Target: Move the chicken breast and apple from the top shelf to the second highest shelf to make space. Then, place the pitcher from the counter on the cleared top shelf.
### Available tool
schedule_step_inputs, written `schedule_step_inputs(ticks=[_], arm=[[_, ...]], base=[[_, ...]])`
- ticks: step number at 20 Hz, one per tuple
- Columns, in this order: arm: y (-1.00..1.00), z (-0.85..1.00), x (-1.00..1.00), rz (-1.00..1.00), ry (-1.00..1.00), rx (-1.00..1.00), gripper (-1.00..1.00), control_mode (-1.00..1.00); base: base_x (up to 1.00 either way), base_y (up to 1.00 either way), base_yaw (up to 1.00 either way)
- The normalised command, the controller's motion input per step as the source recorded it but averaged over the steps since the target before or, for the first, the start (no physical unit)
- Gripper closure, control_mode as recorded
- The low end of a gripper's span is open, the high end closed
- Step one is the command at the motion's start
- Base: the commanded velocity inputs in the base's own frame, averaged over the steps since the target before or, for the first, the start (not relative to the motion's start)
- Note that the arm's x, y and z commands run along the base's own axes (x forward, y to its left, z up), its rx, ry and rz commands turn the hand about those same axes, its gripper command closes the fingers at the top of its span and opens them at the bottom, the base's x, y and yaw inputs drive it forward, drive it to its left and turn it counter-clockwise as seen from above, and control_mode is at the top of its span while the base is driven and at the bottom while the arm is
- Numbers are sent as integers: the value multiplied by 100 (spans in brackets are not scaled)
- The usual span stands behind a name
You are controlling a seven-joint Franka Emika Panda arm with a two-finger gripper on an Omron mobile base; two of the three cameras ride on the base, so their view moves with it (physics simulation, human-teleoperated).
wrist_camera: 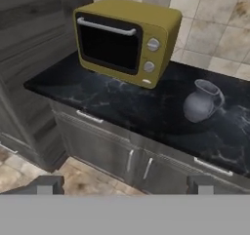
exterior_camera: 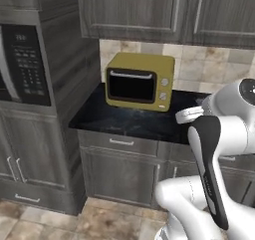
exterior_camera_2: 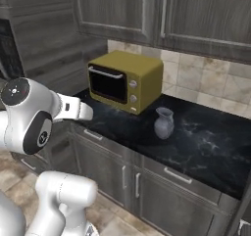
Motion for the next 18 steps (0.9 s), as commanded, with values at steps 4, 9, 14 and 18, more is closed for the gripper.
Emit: schedule_step_inputs(ticks=[4,9,14,18], arm=[[0,0,0,0,0,0,-100,100],[0,0,0,0,0,0,-100,100],[0,0,0,0,0,0,-100,100],[0,0,0,0,0,0,-100,-100]], base=[[66,-23,-4],[63,-31,-2],[49,-30,-1],[6,-22,0]])
